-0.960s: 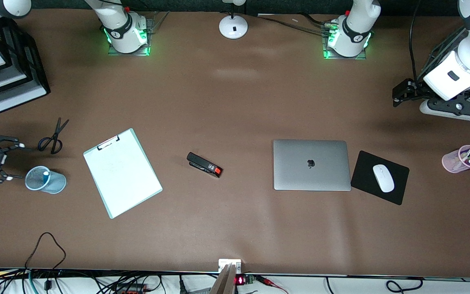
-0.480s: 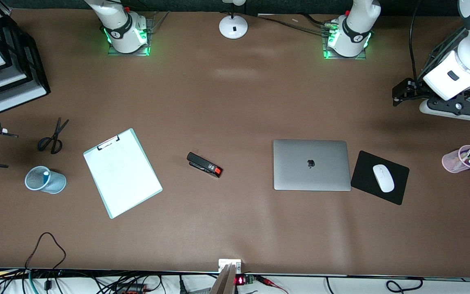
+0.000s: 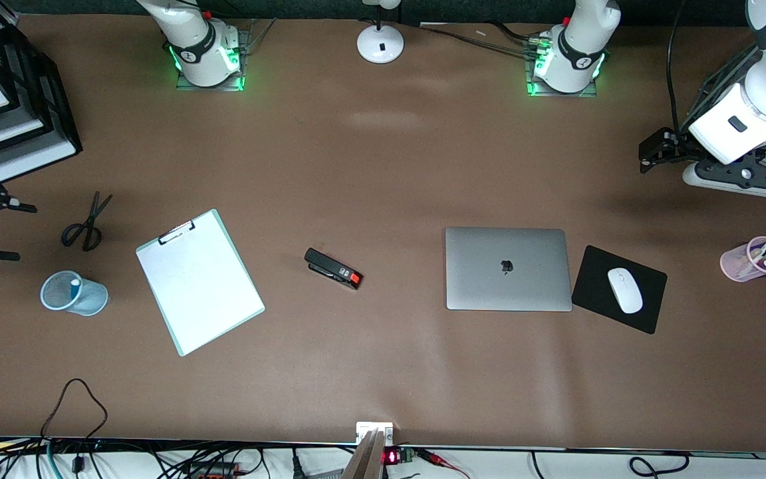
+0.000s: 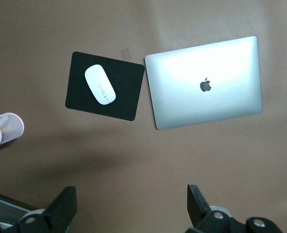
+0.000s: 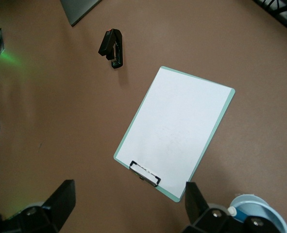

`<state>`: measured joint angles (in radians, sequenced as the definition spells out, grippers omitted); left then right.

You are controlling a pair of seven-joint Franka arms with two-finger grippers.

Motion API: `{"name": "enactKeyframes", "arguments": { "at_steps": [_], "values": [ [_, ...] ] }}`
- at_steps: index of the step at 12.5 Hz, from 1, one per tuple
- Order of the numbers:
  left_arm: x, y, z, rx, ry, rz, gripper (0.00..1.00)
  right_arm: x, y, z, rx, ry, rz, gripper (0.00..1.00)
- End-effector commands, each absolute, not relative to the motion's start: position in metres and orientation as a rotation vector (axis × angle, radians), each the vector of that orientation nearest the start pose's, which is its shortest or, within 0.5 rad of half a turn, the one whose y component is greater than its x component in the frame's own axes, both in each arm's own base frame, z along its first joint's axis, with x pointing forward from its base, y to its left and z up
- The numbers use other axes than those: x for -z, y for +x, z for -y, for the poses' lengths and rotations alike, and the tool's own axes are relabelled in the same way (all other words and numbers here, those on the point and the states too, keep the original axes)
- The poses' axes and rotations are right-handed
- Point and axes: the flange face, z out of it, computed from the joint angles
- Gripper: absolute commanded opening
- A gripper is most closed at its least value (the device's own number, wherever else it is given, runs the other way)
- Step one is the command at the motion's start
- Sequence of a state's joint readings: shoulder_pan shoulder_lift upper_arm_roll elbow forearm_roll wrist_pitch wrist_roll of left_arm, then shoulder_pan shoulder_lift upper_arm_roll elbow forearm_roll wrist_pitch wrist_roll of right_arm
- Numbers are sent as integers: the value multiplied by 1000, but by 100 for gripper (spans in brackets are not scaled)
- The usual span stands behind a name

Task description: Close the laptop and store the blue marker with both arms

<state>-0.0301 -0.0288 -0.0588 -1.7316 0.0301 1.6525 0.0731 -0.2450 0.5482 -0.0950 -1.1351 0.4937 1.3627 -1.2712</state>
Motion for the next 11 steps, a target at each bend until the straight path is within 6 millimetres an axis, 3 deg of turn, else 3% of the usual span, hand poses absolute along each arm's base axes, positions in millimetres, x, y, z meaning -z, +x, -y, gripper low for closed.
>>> {"name": "enactKeyframes", "arguments": {
  "at_steps": [1,8,11],
  "values": [
    [-576,549,47,-86,-3105,-290,100,-498,664,119,22,-2405,1104,100],
    [-576,549,47,-86,-3105,-292,100,-517,665,-9,-276,-2744,709,100],
    [-576,549,49,-84,-3104,-297,100,-526,658,-43,-359,-2887,529,100]
  ]
}}
